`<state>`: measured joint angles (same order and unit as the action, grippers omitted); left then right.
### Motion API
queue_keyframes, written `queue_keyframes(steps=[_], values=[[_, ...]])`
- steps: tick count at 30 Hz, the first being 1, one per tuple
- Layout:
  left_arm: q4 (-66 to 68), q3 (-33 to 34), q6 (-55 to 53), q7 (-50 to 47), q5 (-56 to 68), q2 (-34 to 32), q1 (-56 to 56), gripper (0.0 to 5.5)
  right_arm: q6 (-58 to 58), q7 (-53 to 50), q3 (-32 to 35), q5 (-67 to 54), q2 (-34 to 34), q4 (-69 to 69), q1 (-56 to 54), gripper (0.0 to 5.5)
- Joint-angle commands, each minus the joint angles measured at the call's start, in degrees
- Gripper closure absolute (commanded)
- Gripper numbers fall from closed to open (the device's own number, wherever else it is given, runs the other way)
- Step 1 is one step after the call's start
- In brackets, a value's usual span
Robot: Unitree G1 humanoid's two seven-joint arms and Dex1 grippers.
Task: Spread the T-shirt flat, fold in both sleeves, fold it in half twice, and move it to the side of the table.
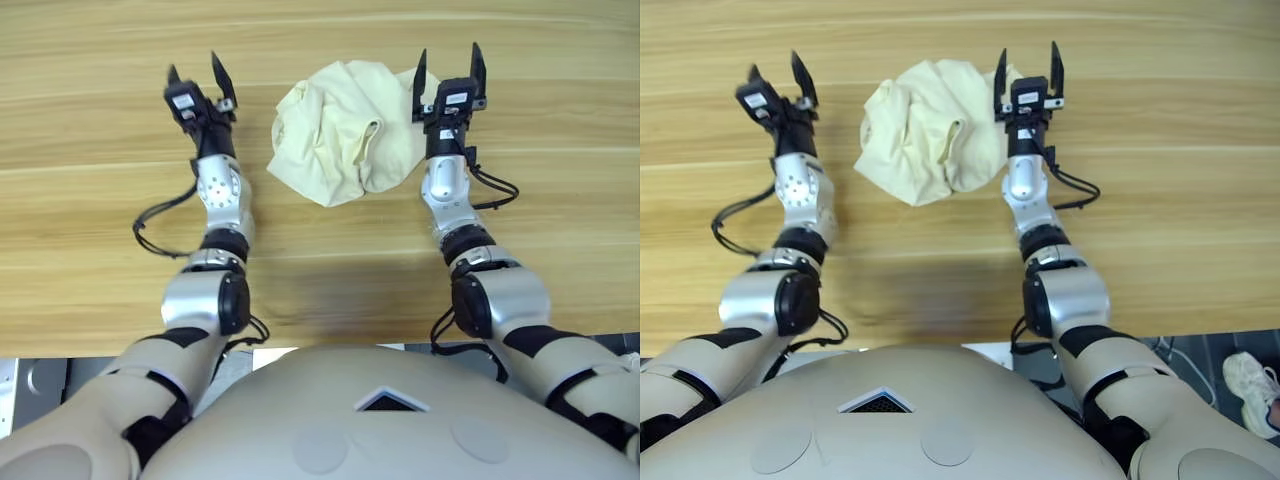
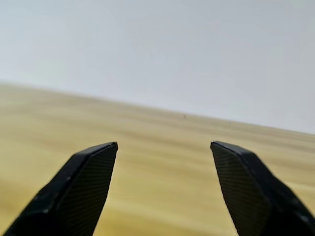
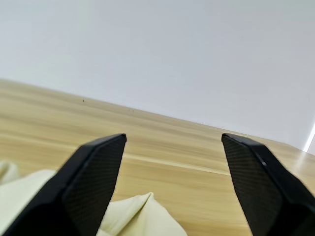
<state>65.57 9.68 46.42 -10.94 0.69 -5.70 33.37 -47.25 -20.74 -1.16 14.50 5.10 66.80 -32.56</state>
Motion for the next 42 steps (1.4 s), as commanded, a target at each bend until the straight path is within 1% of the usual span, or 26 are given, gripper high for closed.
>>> queue_keyframes(steps=[1,2,3,4,6,7,9,12,16,18,20,22,25,31,34,36,37,39,42], values=[[3.98,-2.59,-2.27,-2.94,-4.35,0.26,0.76,1.96,0.99,2.26,2.20,-3.31,-0.69,2.46,-2.53,1.91],[3.97,-2.58,-1.55,-0.95,-3.74,1.06,0.27,1.96,0.52,3.26,2.39,-3.88,-1.22,2.38,-2.46,1.91],[3.47,-2.12,0.23,2.60,-1.94,2.25,-0.48,1.96,-0.42,3.84,1.86,-3.80,-1.95,1.99,-2.01,1.91],[2.99,-2.61,2.50,4.04,-2.02,2.77,-1.24,1.96,-1.59,3.55,0.68,-2.53,-2.39,1.50,-1.43,1.91],[3.02,-4.30,5.09,3.80,-4.29,3.01,-2.78,1.96,-3.66,2.74,-1.69,0.08,-2.79,0.57,0.37,1.91],[3.07,-5.88,6.48,1.49,-7.30,2.41,-3.59,1.96,-4.81,1.34,-3.08,2.24,-2.23,0.03,1.34,1.91],[3.69,-6.85,8.18,-0.67,-9.51,1.54,-4.97,1.96,-6.24,-2.92,-4.81,5.88,-0.47,-0.10,2.93,1.91],[5.13,-5.15,7.74,-3.53,-9.12,-0.75,-5.52,1.96,-4.24,-5.08,-1.93,3.60,1.01,3.12,1.94,1.91],[4.50,-1.87,9.72,2.09,-3.77,-0.99,-6.66,1.96,-5.51,-4.79,-2.16,4.07,1.76,3.39,0.56,1.91],[4.15,-1.07,10.80,4.62,-2.25,-1.27,-7.64,1.96,-6.31,-2.01,-2.30,3.17,0.34,3.37,0.85,1.91],[5.15,-1.47,9.90,5.91,-2.57,-1.04,-6.70,1.96,-6.46,-0.96,-3.25,3.73,-1.10,3.73,1.22,1.91],[6.46,-0.85,6.54,7.82,-1.49,-0.08,-4.75,1.96,-5.67,0.87,-2.43,2.45,-1.28,4.07,1.04,1.91],[4.42,-3.05,10.05,9.02,-3.54,1.35,-4.73,1.96,-6.37,2.52,-1.74,1.60,0.01,3.31,1.27,1.91],[3.93,-5.98,10.05,2.68,-8.91,1.44,-4.95,1.96,-4.38,6.27,1.78,-3.33,0.67,3.55,-0.29,1.91],[3.61,-3.45,7.86,4.44,-4.86,2.55,-4.67,1.96,-1.67,13.03,4.37,-8.69,-1.54,3.12,-0.80,1.91],[2.45,-1.91,6.25,5.97,-1.96,3.42,-5.20,1.96,-2.11,15.32,4.86,-10.31,-2.68,1.41,0.19,1.91],[1.23,-1.76,6.15,6.23,-1.29,3.85,-5.70,1.96,-2.91,15.75,4.42,-10.12,-2.85,0.38,1.23,1.91],[-3.27,-3.06,8.08,5.09,-3.02,4.13,-8.18,1.96,-4.32,12.46,1.52,-4.87,-1.41,-2.70,5.51,1.91],[-7.20,-4.53,8.61,1.11,-7.23,3.82,-12.14,1.96,-4.36,8.47,-0.21,-0.37,-0.07,-7.84,11.30,1.91]])
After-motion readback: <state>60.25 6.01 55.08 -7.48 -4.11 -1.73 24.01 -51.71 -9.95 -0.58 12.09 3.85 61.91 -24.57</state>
